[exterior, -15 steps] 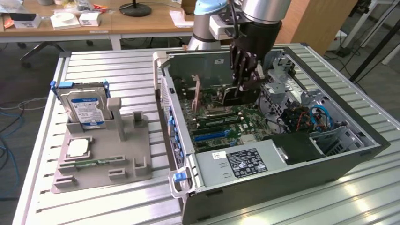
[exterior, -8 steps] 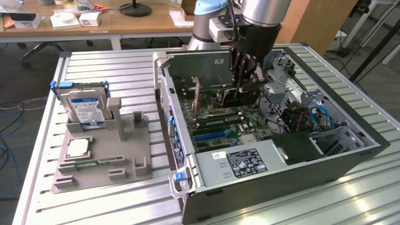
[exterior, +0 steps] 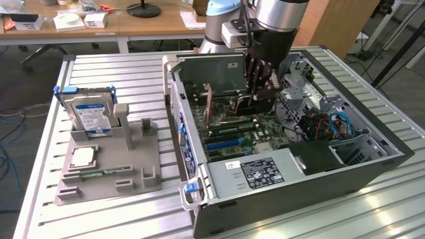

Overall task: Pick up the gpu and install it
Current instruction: 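Insert the gpu into the slot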

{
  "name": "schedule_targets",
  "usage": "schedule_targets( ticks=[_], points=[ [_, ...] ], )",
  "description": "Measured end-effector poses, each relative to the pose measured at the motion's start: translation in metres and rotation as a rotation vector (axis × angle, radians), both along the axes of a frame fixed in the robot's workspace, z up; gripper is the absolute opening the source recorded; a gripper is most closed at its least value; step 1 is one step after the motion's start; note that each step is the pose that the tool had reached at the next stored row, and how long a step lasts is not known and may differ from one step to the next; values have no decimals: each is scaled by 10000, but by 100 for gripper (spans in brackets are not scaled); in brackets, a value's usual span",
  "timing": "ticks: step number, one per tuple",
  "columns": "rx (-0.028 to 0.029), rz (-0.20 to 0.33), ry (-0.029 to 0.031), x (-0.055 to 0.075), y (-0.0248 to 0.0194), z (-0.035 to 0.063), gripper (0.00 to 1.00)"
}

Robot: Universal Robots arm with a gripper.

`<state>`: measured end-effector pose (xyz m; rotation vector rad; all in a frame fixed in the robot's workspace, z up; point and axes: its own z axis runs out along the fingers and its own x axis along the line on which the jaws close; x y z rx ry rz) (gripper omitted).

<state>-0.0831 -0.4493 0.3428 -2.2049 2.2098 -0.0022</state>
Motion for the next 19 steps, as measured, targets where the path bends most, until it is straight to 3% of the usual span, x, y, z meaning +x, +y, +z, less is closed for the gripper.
schedule_targets(
  ticks=[19],
  points=[
    [0, 48, 0, 0, 0, -115, 27]
  ],
)
